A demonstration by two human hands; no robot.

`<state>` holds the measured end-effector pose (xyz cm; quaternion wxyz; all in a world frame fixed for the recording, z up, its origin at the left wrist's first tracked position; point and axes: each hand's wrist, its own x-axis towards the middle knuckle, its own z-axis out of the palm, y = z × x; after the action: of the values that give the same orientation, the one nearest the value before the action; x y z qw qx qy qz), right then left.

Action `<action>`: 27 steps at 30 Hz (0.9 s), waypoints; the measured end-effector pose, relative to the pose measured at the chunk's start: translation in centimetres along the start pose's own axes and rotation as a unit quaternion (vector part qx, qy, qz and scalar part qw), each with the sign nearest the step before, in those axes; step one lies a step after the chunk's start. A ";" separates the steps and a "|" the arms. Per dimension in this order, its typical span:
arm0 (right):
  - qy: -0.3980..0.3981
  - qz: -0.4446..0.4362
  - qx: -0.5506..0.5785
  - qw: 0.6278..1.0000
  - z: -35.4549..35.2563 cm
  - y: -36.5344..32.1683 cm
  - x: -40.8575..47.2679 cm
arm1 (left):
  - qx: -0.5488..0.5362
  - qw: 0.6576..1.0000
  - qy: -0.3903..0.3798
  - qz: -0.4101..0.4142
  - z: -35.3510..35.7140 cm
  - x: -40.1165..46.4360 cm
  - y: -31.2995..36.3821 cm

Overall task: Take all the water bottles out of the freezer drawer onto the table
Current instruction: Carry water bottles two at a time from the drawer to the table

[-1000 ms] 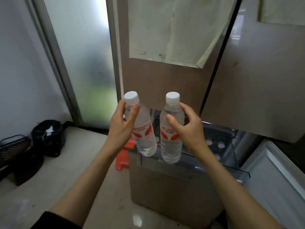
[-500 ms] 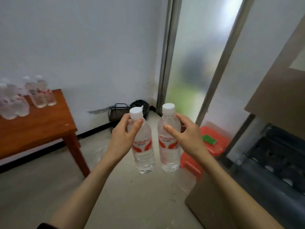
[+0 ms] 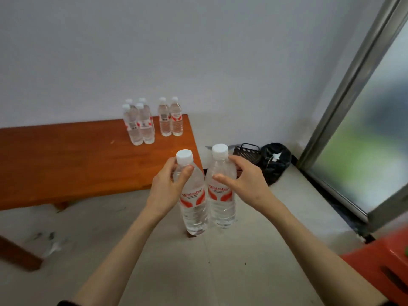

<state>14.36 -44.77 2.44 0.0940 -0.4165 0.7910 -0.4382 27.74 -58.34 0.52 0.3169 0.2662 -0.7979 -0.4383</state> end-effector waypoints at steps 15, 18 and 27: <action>-0.159 -0.029 -0.074 0.984 7.8 5.3 25.6 | 0.033 0.991 -0.081 -0.099 -0.3 21.9 -9.7; -0.188 -0.031 -0.104 0.976 8.9 5.9 30.0 | 0.032 0.989 -0.089 -0.116 -0.2 25.7 -11.4; -0.203 0.014 -0.075 0.976 14.3 8.3 40.7 | 0.073 0.987 -0.088 -0.115 -0.3 36.2 -17.4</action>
<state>-8.93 -81.55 -3.70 0.2271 -0.4913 0.7920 -0.2826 6.71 -92.23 -4.58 0.1723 0.3392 -0.8166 -0.4340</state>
